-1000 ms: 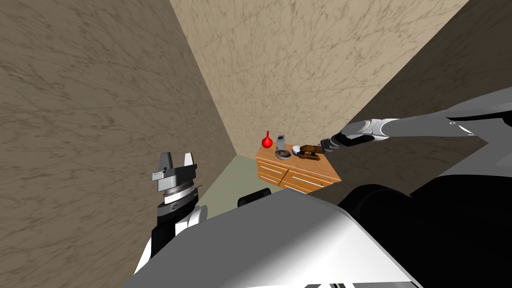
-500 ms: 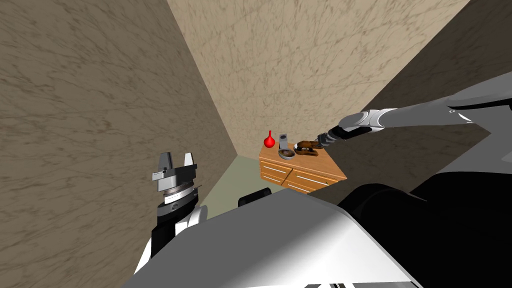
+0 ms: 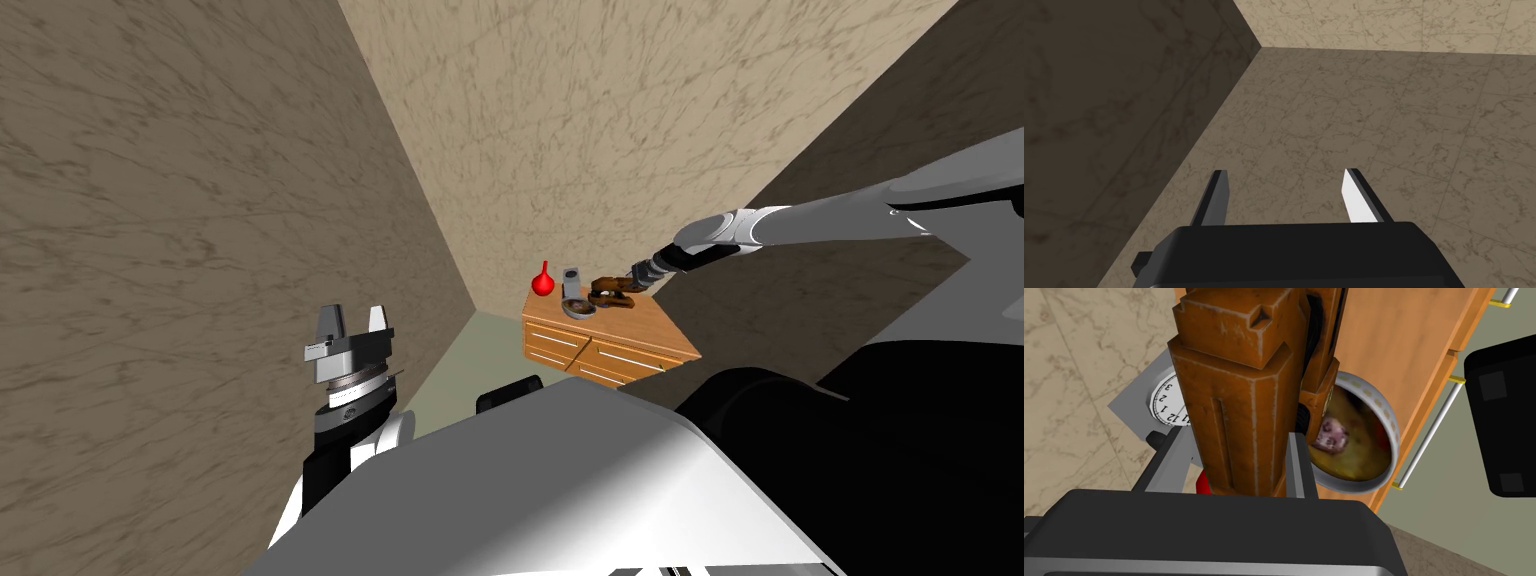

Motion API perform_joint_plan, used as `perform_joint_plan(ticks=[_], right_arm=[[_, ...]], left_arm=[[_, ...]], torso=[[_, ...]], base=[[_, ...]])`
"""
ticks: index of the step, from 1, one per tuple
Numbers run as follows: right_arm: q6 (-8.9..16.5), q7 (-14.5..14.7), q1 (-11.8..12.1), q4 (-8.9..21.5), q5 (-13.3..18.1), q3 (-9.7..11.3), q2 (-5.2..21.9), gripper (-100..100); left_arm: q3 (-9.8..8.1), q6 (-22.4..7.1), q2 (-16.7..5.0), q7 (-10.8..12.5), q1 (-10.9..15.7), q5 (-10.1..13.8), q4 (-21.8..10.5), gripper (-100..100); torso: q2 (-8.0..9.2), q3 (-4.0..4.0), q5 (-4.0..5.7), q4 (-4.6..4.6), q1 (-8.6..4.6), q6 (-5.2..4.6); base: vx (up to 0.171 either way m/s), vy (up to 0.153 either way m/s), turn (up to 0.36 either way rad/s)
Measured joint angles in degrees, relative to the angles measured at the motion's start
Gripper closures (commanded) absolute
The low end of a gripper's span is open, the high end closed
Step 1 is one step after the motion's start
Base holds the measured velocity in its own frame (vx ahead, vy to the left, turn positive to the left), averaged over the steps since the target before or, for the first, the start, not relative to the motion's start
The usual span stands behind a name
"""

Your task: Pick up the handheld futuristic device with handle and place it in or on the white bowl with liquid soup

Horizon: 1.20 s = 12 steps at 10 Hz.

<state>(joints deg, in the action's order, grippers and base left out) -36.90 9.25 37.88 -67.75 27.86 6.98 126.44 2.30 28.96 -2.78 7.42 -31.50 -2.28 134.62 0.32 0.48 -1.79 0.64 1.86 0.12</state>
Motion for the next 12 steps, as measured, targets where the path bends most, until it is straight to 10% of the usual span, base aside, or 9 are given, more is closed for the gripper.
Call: perform_joint_plan(ticks=[2, 7, 8, 12], right_arm=[[-1.39, -1.7, -3.34, -0.7, -0.66, 1.53, 2.26, 100], [-4.16, -3.89, -2.16, -0.01, -1.63, -1.16, 6.15, 100], [-4.17, -3.98, -2.26, -0.1, -1.6, -1.06, 6.19, -100], [-4.17, -3.97, -2.24, -0.1, -1.6, -1.07, 6.19, -100]], left_arm=[[0.0, 0.0, 0.01, 0.0, -0.01, 0.0, 0.0, 0], [0.0, 0.0, 0.0, 0.0, 0.0, 0.0, 0.0, 0], [0.0, 0.0, 0.0, 0.0, 0.0, 0.0, 0.0, 0], [0.0, 0.0, 0.0, 0.0, 0.0, 0.0, 0.0, 0]], torso=[[-0.14, -0.04, -0.2, 0.04, 0.47, 0.04], [0.2, 0.18, -0.27, 0.17, 0.2, -0.02], [0.28, 0.23, -0.27, 0.19, 0.14, -0.04], [0.36, 0.29, -0.26, 0.22, 0.13, -0.05]], base=[[0.078, 0.123, -0.048], [0.03, 0.041, -0.025], [0.0, 0.0, 0.0], [0.0, 0.0, 0.0]])
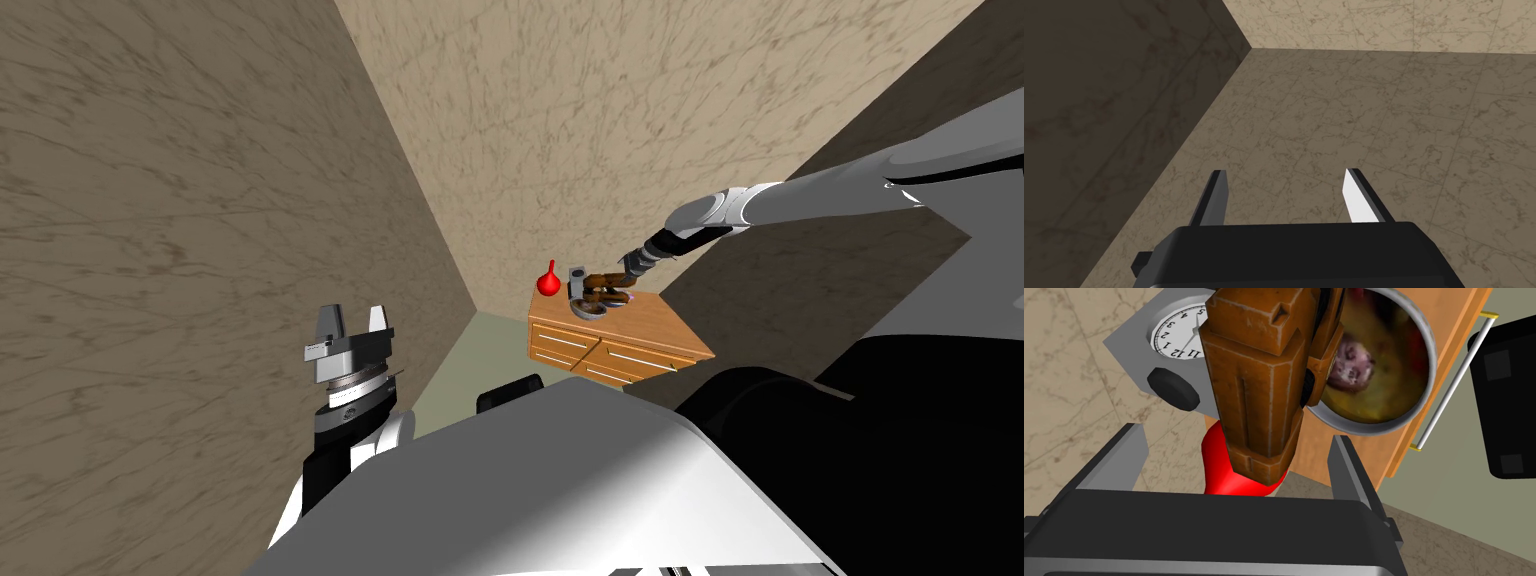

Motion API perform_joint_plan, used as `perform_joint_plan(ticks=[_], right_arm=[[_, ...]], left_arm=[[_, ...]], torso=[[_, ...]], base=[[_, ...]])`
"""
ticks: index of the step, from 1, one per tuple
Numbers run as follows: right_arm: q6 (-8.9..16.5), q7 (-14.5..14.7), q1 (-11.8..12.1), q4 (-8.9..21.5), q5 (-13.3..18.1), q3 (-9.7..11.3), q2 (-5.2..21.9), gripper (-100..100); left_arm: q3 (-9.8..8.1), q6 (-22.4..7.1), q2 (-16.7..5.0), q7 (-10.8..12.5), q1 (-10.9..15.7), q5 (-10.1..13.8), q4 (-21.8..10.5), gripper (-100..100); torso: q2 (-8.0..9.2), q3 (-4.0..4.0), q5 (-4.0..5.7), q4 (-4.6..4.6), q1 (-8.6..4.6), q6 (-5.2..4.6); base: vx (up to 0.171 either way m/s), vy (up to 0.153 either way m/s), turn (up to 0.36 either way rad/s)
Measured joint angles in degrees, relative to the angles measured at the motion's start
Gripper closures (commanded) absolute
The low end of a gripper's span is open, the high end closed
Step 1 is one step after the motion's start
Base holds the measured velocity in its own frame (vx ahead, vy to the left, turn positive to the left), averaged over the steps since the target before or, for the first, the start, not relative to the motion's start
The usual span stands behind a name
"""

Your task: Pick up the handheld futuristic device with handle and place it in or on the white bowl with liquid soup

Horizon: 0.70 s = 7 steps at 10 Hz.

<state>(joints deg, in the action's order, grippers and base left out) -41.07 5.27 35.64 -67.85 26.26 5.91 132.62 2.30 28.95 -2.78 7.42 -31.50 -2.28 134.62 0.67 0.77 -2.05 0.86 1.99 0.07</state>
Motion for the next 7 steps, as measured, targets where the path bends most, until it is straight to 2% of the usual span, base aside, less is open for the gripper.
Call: perform_joint_plan(ticks=[1, 2, 4, 5, 6, 7], right_arm=[[0.0, 0.0, 0.0, 0.0, 0.0, 0.0, 0.0, 0], [0.0, 0.0, 0.0, 0.0, 0.0, 0.0, 0.0, -100], [-1.68, -0.7, -0.59, -0.93, -0.68, 0.26, 0.31, -100], [-2.82, -1.01, -0.7, -1.16, -1.1, 0.2, 0.51, -100], [-3.07, -1.09, -0.72, -1.18, -1.15, 0.19, 0.54, 0], [-3.05, -1.09, -0.71, -1.17, -1.14, 0.19, 0.53, 0]], left_arm=[[0.0, 0.0, 0.0, 0.0, 0.0, 0.0, 0.0, 0], [0.0, 0.0, 0.0, 0.0, 0.0, 0.0, 0.0, 0], [-0.01, 0.0, -0.01, 0.0, -0.01, 0.0, 0.0, 0], [-0.02, 0.0, -0.02, 0.0, -0.01, 0.0, 0.0, 0], [-0.01, 0.0, -0.01, 0.0, 0.0, 0.0, 0.0, 0], [0.0, 0.0, 0.0, 0.0, 0.0, 0.0, 0.0, 0]], torso=[[0.0, 0.0, 0.0, 0.0, 0.0, 0.0], [0.0, 0.0, 0.0, 0.0, 0.0, 0.0], [-0.22, -0.13, 0.15, -0.05, -0.6, -0.01], [-0.27, -0.16, 0.18, -0.07, -0.72, -0.01], [-0.18, -0.12, 0.15, -0.06, -0.44, 0.0], [-0.08, -0.06, 0.06, -0.03, -0.18, 0.0]], base=[[0.0, 0.0, 0.0], [0.051, -0.121, -0.02], [0.071, -0.179, -0.001], [0.033, -0.088, 0.011], [0.005, -0.015, 0.002], [0.003, -0.007, 0.0]])
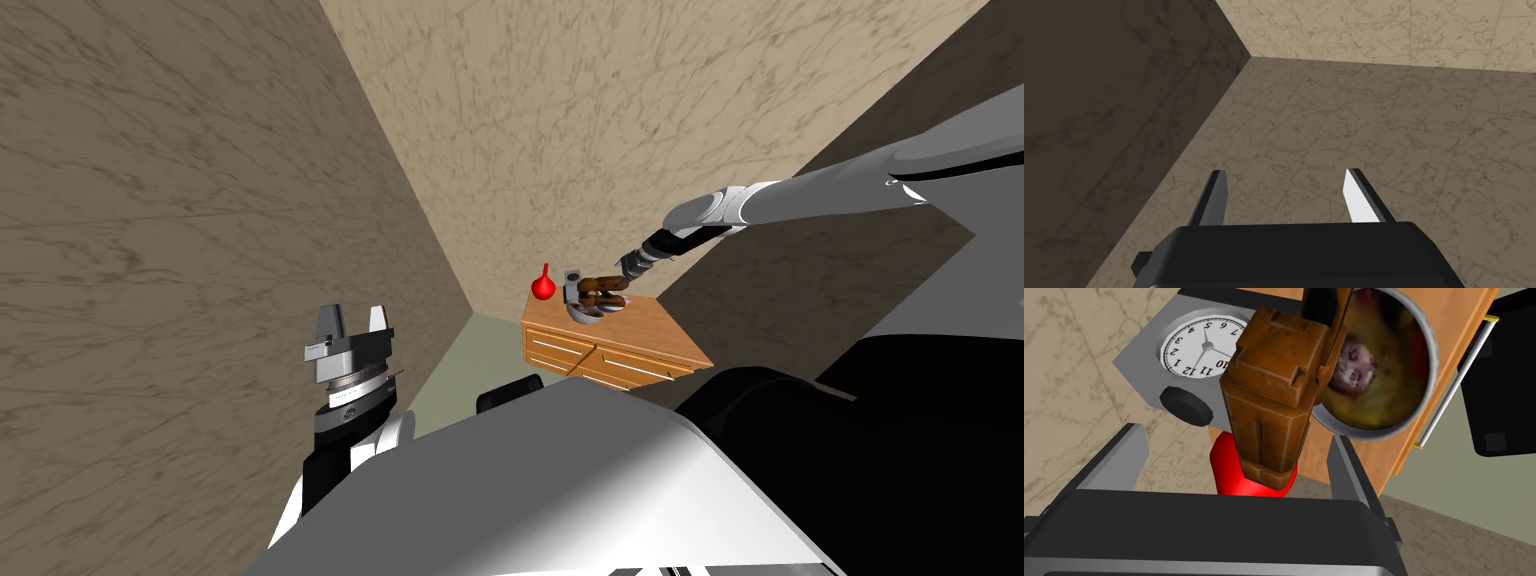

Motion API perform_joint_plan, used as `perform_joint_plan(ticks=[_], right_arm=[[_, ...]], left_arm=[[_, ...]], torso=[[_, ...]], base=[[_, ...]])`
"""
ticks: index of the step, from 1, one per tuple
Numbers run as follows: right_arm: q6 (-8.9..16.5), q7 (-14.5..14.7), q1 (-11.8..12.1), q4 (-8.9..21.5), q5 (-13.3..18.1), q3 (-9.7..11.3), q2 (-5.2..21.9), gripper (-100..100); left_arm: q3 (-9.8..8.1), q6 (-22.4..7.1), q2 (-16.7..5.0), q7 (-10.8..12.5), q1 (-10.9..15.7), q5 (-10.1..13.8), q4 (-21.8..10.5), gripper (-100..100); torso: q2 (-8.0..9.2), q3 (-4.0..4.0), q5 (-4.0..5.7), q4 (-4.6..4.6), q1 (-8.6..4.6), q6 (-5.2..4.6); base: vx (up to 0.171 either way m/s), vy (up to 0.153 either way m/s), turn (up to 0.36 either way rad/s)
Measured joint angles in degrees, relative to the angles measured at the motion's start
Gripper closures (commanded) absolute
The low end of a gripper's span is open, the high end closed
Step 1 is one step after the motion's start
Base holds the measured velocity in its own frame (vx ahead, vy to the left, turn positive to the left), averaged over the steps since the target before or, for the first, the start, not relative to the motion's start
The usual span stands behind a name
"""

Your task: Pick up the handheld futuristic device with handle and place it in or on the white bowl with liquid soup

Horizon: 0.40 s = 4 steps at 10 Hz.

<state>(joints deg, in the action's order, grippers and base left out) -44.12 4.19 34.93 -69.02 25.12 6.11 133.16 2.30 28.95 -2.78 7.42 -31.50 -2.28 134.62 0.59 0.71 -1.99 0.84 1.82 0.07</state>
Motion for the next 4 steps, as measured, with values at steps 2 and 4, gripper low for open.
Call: perform_joint_plan(ticks=[2, 4], right_arm=[[0.0, 0.0, 0.0, 0.0, 0.0, 0.0, 0.0, 0], [0.0, 0.0, 0.0, 0.0, 0.0, 0.0, -0.01, 0]], left_arm=[[0.0, 0.0, 0.0, 0.0, 0.0, 0.0, 0.0, 0], [0.0, 0.0, 0.0, 0.0, 0.0, 0.0, 0.0, 0]], torso=[[0.07, 0.04, -0.05, 0.02, 0.15, 0.0], [0.09, 0.06, -0.06, 0.03, 0.18, 0.0]], base=[[0.0, 0.0, 0.0], [0.0, 0.0, 0.0]])
